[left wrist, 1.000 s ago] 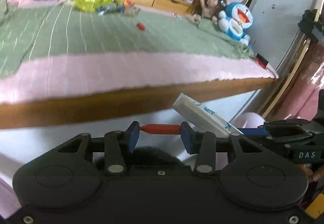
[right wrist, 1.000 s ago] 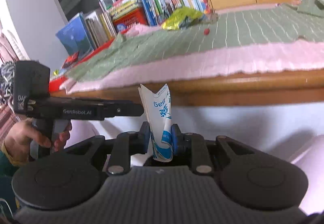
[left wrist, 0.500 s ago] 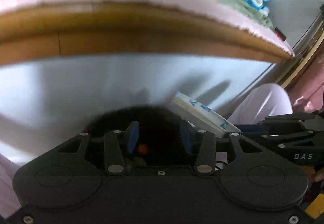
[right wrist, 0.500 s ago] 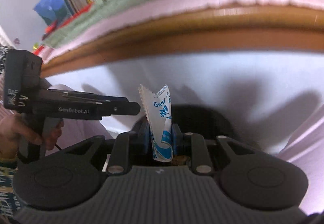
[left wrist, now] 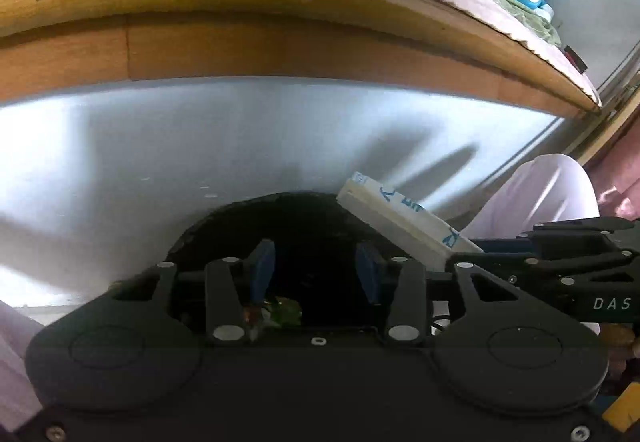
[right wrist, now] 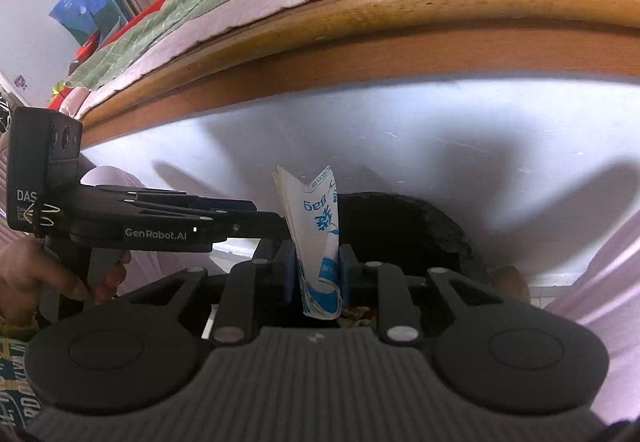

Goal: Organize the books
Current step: 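Open the right tool over the bin while the left tool releases the red stick, then raise both tools back over the bed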

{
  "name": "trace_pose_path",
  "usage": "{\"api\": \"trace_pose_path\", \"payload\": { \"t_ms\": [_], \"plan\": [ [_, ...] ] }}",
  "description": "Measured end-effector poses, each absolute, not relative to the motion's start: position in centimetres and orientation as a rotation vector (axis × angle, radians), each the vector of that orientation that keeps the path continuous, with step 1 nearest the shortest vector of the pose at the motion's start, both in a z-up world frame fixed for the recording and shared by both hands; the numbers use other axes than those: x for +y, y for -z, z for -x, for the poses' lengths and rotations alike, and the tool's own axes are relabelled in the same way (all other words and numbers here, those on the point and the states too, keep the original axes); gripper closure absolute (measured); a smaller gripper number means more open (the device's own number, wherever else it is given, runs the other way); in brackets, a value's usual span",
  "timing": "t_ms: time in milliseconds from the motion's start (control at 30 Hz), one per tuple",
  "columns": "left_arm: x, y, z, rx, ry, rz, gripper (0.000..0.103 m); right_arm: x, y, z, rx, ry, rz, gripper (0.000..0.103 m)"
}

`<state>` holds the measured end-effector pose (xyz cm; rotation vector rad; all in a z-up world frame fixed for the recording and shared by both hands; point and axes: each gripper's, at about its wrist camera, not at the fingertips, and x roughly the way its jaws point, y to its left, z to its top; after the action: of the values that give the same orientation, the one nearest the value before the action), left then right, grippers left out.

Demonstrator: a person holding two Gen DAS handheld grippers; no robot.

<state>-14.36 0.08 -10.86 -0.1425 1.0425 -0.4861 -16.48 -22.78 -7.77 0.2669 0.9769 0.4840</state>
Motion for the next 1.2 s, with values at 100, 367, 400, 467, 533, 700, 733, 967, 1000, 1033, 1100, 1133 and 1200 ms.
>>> {"api": "trace_pose_path", "payload": {
  "t_ms": [100,367,400,467,533,700,733,967,1000,1033,1100,1133,1200],
  "plan": [
    [0.4,10.9,14.2,1.046,0.466,0.148,0.057,-22.6,7.9,16.2,0.985,-0.488,-0.267,0.074],
    [2.4,10.6,14.1,1.034,0.349,0.189,0.0,-22.2,8.3,15.4,1.001,-0.387,-0.223,0.008],
    [2.7,10.6,14.0,1.039,0.332,0.204,0.0,-22.2,8.2,15.4,0.999,-0.381,-0.228,0.005],
    [3.3,10.8,13.8,1.052,0.315,0.224,0.0,-22.2,8.2,15.2,1.0,-0.373,-0.235,0.0],
    [3.5,10.8,13.9,1.058,0.299,0.228,0.0,-22.3,8.3,15.1,1.012,-0.363,-0.239,0.0],
    [4.1,10.5,14.3,1.079,0.286,0.223,0.0,-22.1,8.6,14.7,1.044,-0.347,-0.234,0.0],
    [4.3,10.3,14.5,1.077,0.285,0.224,0.0,-22.1,8.5,14.7,1.044,-0.348,-0.23,0.0],
    [4.7,7.9,15.4,1.034,0.301,0.198,0.0,-22.0,7.3,14.6,1.019,-0.32,-0.216,0.0],
    [4.7,7.4,15.5,1.027,0.307,0.188,0.0,-22.0,7.1,14.6,1.013,-0.311,-0.204,0.0],
    [4.7,7.0,15.4,1.022,0.317,0.182,0.0,-22.0,6.7,14.6,1.004,-0.301,-0.186,0.0],
    [4.7,5.9,15.4,1.001,0.342,0.182,0.0,-21.9,5.9,14.6,0.985,-0.288,-0.149,0.0],
    [4.8,5.3,15.4,0.99,0.352,0.185,0.0,-21.8,5.5,14.6,0.975,-0.285,-0.132,0.0],
    [4.9,4.3,15.3,0.97,0.37,0.192,0.0,-21.7,4.5,14.6,0.957,-0.298,-0.098,0.0]
  ]
}}
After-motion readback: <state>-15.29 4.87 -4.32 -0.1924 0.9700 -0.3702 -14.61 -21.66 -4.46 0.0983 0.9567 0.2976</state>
